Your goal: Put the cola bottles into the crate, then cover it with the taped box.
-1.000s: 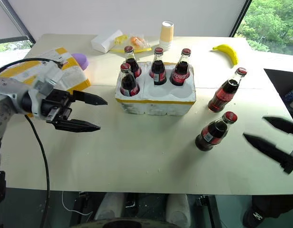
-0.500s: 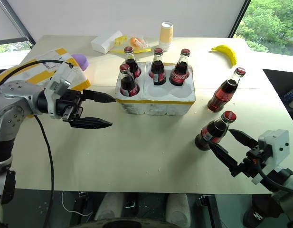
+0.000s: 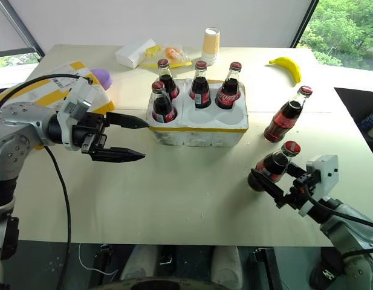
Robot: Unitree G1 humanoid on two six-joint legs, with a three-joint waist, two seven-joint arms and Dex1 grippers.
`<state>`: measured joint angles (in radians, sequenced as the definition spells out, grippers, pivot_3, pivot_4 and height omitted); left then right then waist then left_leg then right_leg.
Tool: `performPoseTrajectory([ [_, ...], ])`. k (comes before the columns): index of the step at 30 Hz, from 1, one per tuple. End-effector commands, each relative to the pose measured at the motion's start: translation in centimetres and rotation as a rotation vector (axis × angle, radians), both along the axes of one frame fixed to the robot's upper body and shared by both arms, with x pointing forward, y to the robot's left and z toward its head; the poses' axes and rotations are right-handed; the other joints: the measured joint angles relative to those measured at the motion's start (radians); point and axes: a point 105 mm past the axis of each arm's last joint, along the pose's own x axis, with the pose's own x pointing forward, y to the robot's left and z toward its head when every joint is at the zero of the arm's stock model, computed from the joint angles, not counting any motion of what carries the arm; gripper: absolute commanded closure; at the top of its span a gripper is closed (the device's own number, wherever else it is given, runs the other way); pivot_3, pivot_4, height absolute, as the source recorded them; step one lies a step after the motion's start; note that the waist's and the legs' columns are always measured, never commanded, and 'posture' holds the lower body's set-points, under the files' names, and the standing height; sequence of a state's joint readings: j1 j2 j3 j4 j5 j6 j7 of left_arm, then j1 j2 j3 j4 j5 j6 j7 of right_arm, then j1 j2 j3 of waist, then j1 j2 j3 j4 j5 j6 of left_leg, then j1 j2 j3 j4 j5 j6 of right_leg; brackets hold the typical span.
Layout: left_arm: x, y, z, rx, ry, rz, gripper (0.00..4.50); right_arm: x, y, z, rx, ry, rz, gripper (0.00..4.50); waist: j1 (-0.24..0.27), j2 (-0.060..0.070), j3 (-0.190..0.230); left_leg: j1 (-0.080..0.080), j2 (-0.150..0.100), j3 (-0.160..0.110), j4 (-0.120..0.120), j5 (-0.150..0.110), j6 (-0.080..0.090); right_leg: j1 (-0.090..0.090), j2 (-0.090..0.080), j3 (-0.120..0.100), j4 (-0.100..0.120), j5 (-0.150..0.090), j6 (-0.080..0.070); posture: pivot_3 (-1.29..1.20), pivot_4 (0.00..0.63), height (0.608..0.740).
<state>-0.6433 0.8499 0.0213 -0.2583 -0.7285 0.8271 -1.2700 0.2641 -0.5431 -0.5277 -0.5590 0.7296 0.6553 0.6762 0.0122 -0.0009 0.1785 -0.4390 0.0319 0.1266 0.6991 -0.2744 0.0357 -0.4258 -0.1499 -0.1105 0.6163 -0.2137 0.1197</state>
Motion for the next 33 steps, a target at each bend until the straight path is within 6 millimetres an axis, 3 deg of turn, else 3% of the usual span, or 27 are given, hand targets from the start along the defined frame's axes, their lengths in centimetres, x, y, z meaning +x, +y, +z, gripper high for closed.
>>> performPoseTrajectory([
  [1,-0.4,-0.1,1.4,-0.008,-0.058,-0.011,0.0,0.3,0.4,1.2,0.019,-0.061,0.025,1.32,0.0,0.0,0.0,0.0,0.0,0.0,0.0,0.0,0.0,0.0,0.0,0.0,0.0,0.0,0.0,0.0,0.15,0.74],
  [3,-0.5,-0.1,1.4,-0.008,-0.055,-0.011,0.0,0.3,0.5,1.7,0.022,-0.075,0.031,1.81,0.0,0.0,0.0,0.0,0.0,0.0,0.0,0.0,0.0,0.0,0.0,0.0,0.0,0.0,0.0,0.0,0.15,0.74],
  [6,-0.5,-0.1,1.4,-0.008,-0.051,-0.01,0.0,0.3,0.8,2.8,0.025,-0.105,0.054,1.81,0.0,0.0,0.0,0.0,0.0,0.0,-0.001,0.0,0.0,0.0,0.0,0.0,0.001,0.0,0.0,0.0,0.15,0.74],
  [13,-0.6,0.1,1.2,-0.009,-0.048,-0.002,0.0,1.9,3.4,11.2,0.072,-0.303,0.224,1.81,-0.007,0.003,0.002,0.0,0.0,0.001,0.0,0.0,0.0,-0.002,0.0,0.001,0.001,0.0,0.0,0.0,0.15,0.74],
  [17,-0.5,0.3,1.3,-0.017,-0.056,0.015,0.0,4.6,6.2,15.5,0.085,-0.395,0.327,1.81,-0.008,0.003,0.002,0.0,0.0,0.001,-0.001,0.001,-0.001,-0.003,0.001,0.001,0.002,0.0,0.0,0.0,0.15,0.74],
  [23,-0.5,0.2,1.5,-0.037,-0.072,0.035,0.0,9.6,9.9,15.6,0.039,-0.378,0.365,1.81,-0.002,0.002,0.002,-0.002,0.0,0.004,0.0,0.001,-0.001,-0.003,0.0,0.0,0.001,0.0,0.0,0.0,0.15,0.74],
  [26,-0.6,0.2,1.6,-0.041,-0.082,0.045,0.0,11.4,11.5,13.8,-0.02,-0.327,0.402,1.81,-0.001,0.002,0.002,-0.004,0.0,0.004,0.0,0.001,-0.001,-0.003,0.0,0.0,0.0,0.0,0.0,0.0,0.15,0.74],
  [33,-0.9,0.3,1.8,-0.05,-0.095,0.069,0.0,13.7,12.2,11.4,-0.081,-0.285,0.411,1.81,-0.003,0.001,0.002,-0.003,0.0,0.004,0.0,0.001,-0.001,-0.002,0.0,-0.001,0.0,0.0,0.001,0.0,0.15,0.74],
])
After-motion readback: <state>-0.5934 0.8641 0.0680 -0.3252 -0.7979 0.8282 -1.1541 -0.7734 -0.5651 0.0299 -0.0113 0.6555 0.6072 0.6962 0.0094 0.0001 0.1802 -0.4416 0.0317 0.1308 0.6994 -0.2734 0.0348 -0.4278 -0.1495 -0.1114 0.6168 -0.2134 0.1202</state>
